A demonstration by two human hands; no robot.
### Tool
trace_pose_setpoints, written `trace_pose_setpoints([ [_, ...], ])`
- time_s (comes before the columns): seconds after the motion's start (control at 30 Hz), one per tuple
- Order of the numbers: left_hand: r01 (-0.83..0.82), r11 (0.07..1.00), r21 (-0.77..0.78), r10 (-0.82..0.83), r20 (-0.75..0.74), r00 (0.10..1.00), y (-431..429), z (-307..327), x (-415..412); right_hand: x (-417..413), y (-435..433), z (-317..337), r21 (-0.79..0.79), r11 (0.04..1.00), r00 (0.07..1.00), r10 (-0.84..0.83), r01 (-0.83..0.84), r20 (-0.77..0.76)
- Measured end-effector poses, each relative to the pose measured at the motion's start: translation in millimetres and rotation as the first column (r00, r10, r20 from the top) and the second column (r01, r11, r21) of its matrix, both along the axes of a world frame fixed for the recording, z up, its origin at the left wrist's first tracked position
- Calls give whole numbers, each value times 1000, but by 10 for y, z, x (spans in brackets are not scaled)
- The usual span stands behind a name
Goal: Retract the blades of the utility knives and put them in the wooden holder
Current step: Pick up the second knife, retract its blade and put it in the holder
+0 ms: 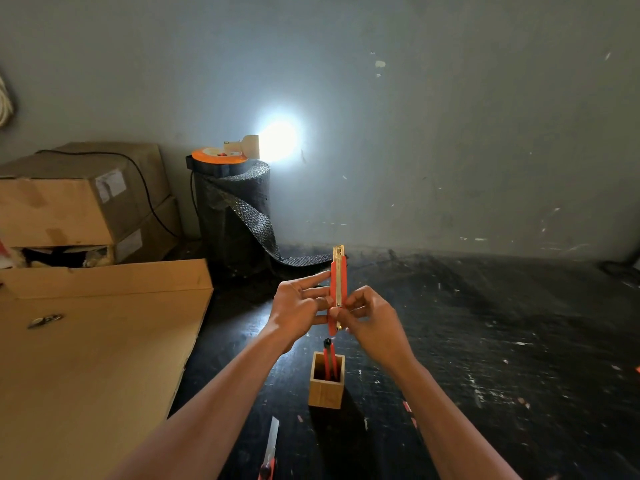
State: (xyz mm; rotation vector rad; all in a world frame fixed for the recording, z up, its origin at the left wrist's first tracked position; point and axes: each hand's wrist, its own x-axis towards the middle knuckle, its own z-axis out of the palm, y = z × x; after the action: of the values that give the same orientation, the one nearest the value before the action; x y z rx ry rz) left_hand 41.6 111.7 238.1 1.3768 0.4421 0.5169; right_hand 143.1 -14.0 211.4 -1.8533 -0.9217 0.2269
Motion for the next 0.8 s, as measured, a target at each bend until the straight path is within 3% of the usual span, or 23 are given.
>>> trace_pose_setpoints([
  [0.23, 64, 998, -23, -64, -2, 998, -15, -236, -12, 131, 95, 4, 100, 995, 984, 25, -7, -179],
  [0.4, 47, 999, -5, -48, -33, 998, 24, -453, 67, 225, 137, -89, 125, 991, 973, 66, -39, -220],
  [0.5, -45, 998, 43, 50, -127, 991, 126, -692, 143, 285, 186, -194, 82, 996, 975, 44, -26, -218],
  [0.57, -104, 978, 179, 144, -226, 963, 217, -916, 192, 340, 229, -307, 47, 999, 976, 19, -9, -218],
  [0.67, -56, 948, 314, 171, -350, 921, 273, -1216, 196, 434, 283, -541, -3, 1000, 976, -8, 7, -217],
  [0.8, 14, 932, 363, 170, -470, 866, 298, -1570, 201, 520, 370, -857, -110, 994, 970, -30, 3, -242],
])
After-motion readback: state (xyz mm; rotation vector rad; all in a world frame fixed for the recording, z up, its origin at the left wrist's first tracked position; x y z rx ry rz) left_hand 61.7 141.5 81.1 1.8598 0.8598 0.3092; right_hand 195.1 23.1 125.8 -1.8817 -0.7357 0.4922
